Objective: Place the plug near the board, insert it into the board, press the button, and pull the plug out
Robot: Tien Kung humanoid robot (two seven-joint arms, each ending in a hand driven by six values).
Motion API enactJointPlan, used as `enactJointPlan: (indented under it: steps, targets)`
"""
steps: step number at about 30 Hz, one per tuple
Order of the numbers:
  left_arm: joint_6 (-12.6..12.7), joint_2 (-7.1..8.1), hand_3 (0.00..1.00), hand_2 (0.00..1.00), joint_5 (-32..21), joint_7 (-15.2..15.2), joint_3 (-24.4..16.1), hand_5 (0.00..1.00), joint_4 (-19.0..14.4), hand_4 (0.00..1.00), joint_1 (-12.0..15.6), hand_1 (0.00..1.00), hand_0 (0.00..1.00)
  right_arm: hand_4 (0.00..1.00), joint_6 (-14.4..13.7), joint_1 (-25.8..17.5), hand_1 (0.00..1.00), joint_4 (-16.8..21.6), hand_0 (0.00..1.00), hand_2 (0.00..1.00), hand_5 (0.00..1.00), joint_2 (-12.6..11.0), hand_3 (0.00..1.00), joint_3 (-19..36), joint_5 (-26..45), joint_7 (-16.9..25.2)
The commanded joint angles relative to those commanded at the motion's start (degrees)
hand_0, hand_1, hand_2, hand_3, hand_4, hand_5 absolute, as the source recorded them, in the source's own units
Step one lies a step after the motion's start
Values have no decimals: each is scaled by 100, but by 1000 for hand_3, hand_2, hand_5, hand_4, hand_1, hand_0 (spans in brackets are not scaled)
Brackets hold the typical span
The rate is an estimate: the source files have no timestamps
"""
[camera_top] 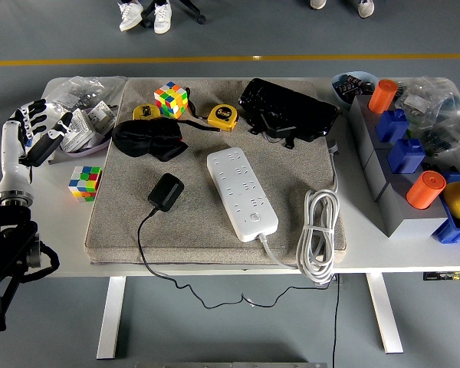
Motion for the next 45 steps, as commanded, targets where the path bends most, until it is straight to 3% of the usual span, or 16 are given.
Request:
enactJointPlan:
  steps: [18, 45]
  targets:
    - [-129, 4, 704, 720, 182, 213, -392, 465, 9, 888, 81, 687, 644, 996, -2, 33, 668, -1, 646, 636, 543, -32, 556, -21, -4, -22]
    - [-167, -10, 682, 718, 185, 254, -375, 458, -42, 880, 171, 684, 639, 994, 1, 12, 668, -5, 646, 637, 548, -49, 556, -100, 11, -25]
